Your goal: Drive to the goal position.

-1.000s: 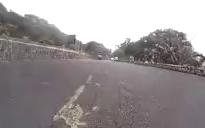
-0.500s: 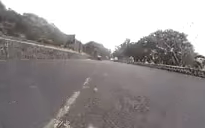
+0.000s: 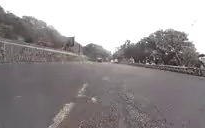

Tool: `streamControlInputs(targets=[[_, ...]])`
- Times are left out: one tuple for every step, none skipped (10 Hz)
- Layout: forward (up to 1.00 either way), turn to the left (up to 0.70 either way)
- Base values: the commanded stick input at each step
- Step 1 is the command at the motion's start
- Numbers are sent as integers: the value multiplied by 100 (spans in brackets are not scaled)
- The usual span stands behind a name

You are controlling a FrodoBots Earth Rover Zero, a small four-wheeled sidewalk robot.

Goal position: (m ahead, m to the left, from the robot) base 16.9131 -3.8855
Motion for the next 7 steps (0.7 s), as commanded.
streamControlInputs(targets=[[70,0],[70,0],[70,0],[70,0],[70,0],[70,0],[70,0]])
